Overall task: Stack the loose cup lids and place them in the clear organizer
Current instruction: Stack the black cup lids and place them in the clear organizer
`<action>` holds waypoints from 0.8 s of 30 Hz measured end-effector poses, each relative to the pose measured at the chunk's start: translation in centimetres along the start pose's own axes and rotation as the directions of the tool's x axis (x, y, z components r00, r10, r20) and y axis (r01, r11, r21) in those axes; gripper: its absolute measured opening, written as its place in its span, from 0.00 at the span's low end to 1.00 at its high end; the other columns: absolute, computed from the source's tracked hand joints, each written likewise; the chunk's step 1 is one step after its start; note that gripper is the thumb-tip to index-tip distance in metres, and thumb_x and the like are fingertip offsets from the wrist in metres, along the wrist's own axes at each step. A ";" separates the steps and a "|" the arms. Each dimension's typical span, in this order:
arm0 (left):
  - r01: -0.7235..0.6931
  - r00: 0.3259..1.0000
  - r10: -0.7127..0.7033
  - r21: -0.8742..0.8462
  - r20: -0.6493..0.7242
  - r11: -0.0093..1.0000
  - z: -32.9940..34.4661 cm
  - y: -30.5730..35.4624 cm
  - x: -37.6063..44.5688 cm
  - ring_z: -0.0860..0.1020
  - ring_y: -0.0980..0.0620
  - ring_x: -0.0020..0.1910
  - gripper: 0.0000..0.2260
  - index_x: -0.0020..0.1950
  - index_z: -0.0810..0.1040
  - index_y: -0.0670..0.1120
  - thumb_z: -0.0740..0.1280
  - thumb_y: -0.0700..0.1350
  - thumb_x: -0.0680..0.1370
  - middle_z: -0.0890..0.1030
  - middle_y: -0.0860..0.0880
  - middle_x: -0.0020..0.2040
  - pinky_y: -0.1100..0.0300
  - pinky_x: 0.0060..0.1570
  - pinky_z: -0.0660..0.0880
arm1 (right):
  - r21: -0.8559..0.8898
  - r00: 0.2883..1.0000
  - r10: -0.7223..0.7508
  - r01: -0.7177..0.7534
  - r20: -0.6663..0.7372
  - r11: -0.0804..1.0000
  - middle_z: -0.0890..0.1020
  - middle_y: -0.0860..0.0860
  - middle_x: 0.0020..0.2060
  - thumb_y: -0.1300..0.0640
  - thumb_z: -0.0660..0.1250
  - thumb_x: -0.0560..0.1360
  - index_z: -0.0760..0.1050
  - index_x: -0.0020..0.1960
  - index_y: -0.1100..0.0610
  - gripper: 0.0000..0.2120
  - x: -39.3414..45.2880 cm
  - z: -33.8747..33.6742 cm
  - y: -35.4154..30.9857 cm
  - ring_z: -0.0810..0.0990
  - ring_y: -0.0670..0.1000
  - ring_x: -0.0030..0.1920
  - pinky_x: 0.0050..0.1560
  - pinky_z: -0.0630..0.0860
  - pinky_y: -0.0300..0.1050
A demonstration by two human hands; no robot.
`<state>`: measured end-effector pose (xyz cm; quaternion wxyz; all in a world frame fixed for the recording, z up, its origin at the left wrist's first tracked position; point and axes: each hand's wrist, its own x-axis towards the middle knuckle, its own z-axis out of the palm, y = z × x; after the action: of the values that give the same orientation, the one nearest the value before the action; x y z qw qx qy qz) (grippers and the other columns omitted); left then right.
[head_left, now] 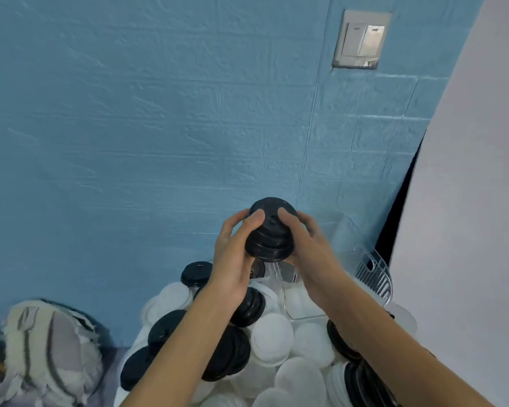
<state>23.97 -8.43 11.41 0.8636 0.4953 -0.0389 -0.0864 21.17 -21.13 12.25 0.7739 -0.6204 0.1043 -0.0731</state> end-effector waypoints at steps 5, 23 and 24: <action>0.018 0.999 -0.017 0.015 -0.052 1.000 4.6 5.2 1.5 0.85 0.57 0.47 0.29 0.68 0.77 0.42 0.76 0.50 0.70 0.87 0.52 0.47 0.62 0.45 0.80 | 0.049 0.996 0.002 0.002 -0.093 0.999 0.87 0.50 0.52 0.43 0.72 0.76 0.74 0.65 0.49 0.21 0.6 1.5 -6.4 0.86 0.49 0.53 0.63 0.80 0.55; 0.449 0.893 -0.449 0.128 -0.026 0.885 7.7 5.9 7.3 0.82 0.55 0.50 0.15 0.64 0.82 0.45 0.73 0.48 0.78 0.85 0.50 0.53 0.61 0.52 0.75 | -0.070 0.960 0.130 -0.152 -0.248 0.986 0.85 0.49 0.58 0.41 0.75 0.71 0.79 0.63 0.48 0.23 5.7 -2.1 -8.8 0.84 0.49 0.57 0.57 0.80 0.46; 0.466 0.884 -0.465 0.126 -0.043 0.875 7.4 5.2 7.6 0.81 0.52 0.53 0.17 0.64 0.82 0.45 0.74 0.48 0.77 0.85 0.49 0.54 0.58 0.56 0.74 | -0.089 0.958 0.141 -0.168 -0.248 0.982 0.84 0.49 0.59 0.40 0.75 0.70 0.80 0.63 0.47 0.24 6.1 -2.5 -8.2 0.84 0.49 0.58 0.57 0.80 0.45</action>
<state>30.86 -13.61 19.48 0.7826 0.5470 0.0804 -0.2860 26.57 -26.76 19.30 0.7238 -0.6382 0.2495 -0.0812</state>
